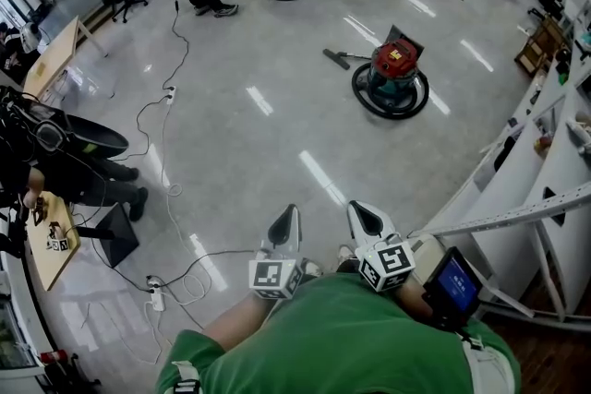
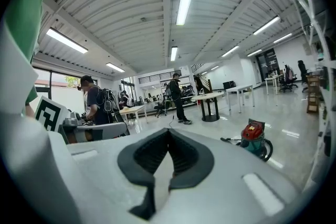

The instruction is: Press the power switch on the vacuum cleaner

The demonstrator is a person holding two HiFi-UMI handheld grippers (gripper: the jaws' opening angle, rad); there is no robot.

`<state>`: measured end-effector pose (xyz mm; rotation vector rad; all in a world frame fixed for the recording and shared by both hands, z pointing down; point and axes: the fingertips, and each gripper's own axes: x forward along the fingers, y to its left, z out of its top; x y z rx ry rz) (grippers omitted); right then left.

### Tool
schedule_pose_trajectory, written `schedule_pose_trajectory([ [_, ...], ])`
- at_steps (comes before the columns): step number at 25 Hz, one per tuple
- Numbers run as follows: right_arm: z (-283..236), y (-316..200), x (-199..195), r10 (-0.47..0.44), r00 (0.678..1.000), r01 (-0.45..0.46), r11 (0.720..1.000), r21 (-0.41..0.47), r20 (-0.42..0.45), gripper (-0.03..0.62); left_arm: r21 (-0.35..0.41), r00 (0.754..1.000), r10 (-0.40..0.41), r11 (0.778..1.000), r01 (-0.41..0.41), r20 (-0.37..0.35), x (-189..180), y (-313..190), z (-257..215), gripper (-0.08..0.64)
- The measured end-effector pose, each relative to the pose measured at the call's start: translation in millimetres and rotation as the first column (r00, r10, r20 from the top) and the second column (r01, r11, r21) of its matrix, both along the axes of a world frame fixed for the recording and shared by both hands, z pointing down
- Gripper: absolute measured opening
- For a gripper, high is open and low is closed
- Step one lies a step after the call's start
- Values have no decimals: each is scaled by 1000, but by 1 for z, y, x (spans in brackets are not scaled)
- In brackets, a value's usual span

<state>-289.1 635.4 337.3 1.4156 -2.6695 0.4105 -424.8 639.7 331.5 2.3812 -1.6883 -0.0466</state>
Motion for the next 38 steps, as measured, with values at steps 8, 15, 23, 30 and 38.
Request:
schedule_pose_trajectory([
  [8, -2, -15, -14, 22, 1000, -22, 1000, 11, -13, 2, 4, 1000, 15, 1000, -15, -11, -15, -15, 3, 8],
  [15, -2, -54, 5, 62, 998, -62, 998, 17, -5, 2, 3, 999, 49, 999, -49, -7, 1, -55, 8, 8],
  [23, 0, -109, 48, 91, 996, -91, 996, 10, 10, 2, -1, 998, 70, 998, -70, 5, 43, -116, 3, 8],
  [30, 1, -150, 79, 89, 996, -89, 996, -12, 22, 2, -17, 997, 72, 997, -71, 24, 74, -160, 5, 8],
  [38, 12, -191, 116, 85, 995, -83, 996, -36, 51, 2, -49, 997, 66, 997, -64, 44, 117, -202, 5, 8],
])
